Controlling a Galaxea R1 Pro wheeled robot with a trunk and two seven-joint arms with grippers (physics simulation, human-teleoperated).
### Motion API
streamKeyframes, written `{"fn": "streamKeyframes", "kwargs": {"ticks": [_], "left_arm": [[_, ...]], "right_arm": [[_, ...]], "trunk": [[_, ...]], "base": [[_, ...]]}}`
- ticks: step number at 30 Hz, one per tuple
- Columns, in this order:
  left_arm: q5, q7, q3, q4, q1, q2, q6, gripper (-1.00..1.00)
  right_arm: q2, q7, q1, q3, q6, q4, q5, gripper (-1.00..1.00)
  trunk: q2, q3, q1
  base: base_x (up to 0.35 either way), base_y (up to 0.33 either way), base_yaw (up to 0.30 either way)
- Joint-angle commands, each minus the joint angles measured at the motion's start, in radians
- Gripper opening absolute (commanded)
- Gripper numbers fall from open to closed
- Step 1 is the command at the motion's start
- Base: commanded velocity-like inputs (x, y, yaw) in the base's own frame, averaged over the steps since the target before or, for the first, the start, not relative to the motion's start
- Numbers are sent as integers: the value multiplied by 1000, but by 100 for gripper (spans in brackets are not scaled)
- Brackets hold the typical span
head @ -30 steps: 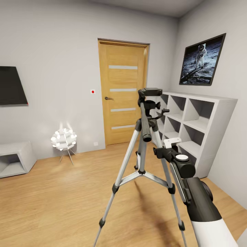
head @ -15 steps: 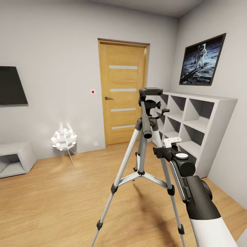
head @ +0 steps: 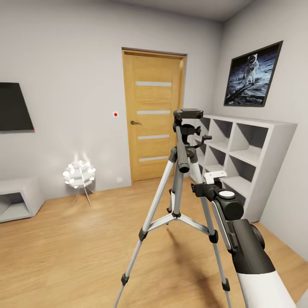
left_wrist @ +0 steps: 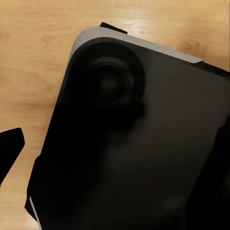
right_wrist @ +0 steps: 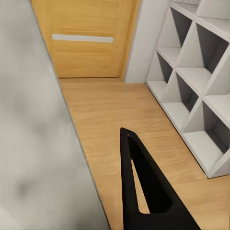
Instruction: Attach the digital camera to the camera tripod in the bedroom.
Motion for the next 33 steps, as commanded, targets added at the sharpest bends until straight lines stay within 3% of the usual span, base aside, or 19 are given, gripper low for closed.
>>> {"fn": "streamKeyframes", "kwargs": {"ticks": [1, 33], "left_arm": [[0, 0, 7, -2, 1, 0, -1, 100], [0, 0, 7, -1, 0, 1, -1, 100]], "right_arm": [[0, -2, -1, 1, 4, -1, 9, -100], [0, -4, -1, 1, -4, 2, 20, -100]], "trunk": [[0, -1, 0], [0, -1, 0]], "base": [[240, 0, 0], [316, 10, 0]]}}
